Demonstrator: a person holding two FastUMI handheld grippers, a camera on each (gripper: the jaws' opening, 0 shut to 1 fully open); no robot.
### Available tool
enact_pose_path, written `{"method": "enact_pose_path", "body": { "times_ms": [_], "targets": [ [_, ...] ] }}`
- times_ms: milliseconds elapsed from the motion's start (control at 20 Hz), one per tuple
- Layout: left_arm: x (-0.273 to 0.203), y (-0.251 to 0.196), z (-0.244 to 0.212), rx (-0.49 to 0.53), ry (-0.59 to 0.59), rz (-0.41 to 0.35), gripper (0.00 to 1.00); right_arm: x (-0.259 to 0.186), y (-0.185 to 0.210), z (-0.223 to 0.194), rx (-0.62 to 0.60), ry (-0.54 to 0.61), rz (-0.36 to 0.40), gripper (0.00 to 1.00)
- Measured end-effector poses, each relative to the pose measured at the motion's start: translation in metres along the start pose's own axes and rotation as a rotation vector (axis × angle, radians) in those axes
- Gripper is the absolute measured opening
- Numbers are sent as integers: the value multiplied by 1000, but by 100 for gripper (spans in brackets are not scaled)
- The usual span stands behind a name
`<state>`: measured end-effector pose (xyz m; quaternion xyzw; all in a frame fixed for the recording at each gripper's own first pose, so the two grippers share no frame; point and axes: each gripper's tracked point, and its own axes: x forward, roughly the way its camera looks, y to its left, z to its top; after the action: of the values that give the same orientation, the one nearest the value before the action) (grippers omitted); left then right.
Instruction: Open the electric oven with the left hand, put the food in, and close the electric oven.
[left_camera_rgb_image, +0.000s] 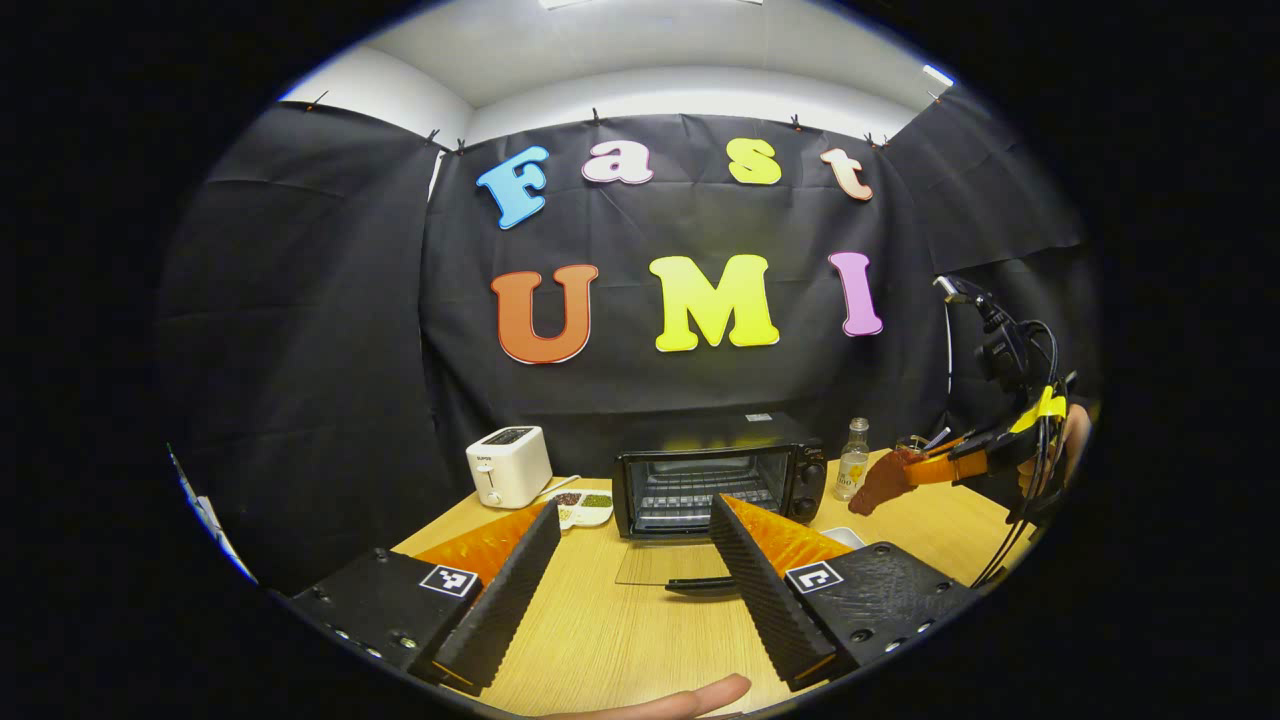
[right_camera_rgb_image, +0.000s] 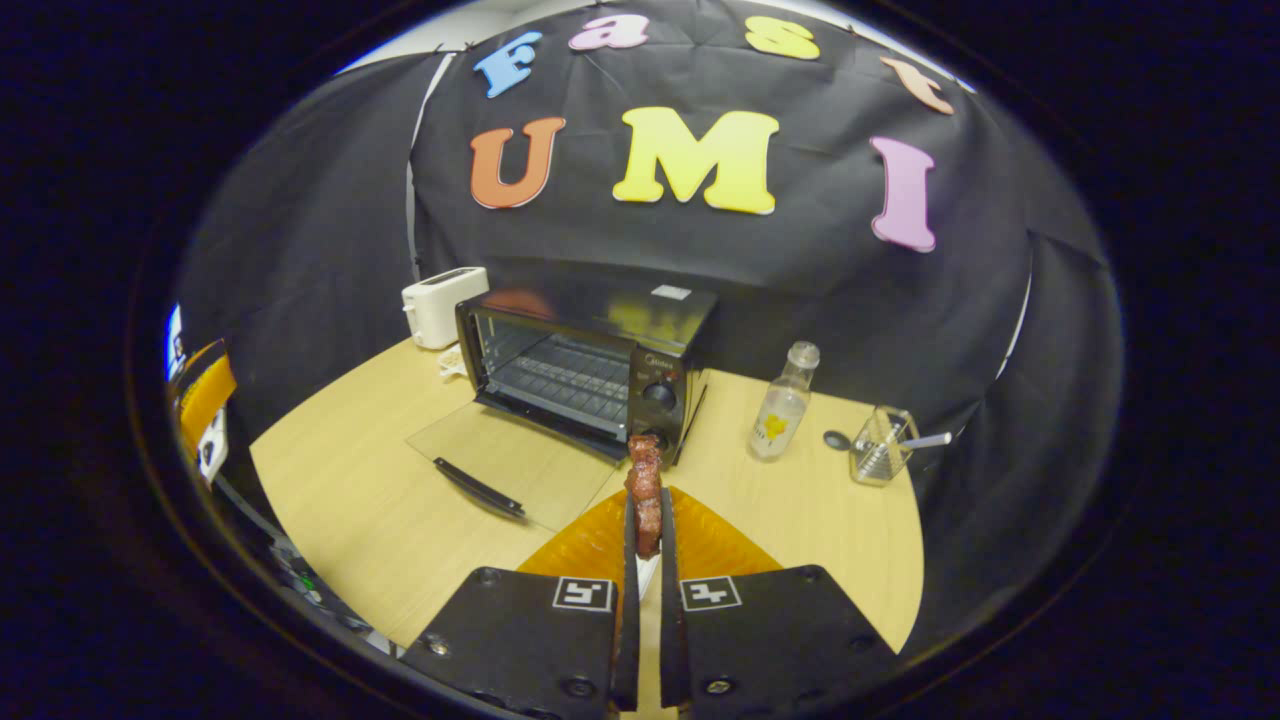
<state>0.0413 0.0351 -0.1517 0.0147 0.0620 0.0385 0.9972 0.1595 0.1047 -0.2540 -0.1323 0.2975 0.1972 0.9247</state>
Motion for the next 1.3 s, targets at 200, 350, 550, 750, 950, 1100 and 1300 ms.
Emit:
{"method": "enact_pose_path", "body": {
  "times_ms": [200, 350, 550, 750, 950, 1100, 1300],
  "targets": [
    [-1, 14, -6, -18, 20, 17, 96, 17, 25, 16, -22, -74, -33, 11],
    [-3, 19, -8, -16, 29, 16, 96, 42, 50, 18, 19, -89, -11, 11],
    [-4, 23, -7, 4, 7, 3, 96, 79, 74, 24, 129, -79, 14, 11],
    [-3, 33, -15, 1, 19, 5, 96, 115, 103, 29, 200, -68, 52, 12],
    [-1, 45, -21, 14, 25, 22, 96, 150, 131, 34, 332, -69, 75, 9],
    [1, 49, -27, -23, 34, 4, 96, 178, 143, 43, 450, -98, 89, 11],
    [4, 76, -39, -35, 65, 81, 96, 227, 136, 61, 712, -131, 90, 11]
  ]
}}
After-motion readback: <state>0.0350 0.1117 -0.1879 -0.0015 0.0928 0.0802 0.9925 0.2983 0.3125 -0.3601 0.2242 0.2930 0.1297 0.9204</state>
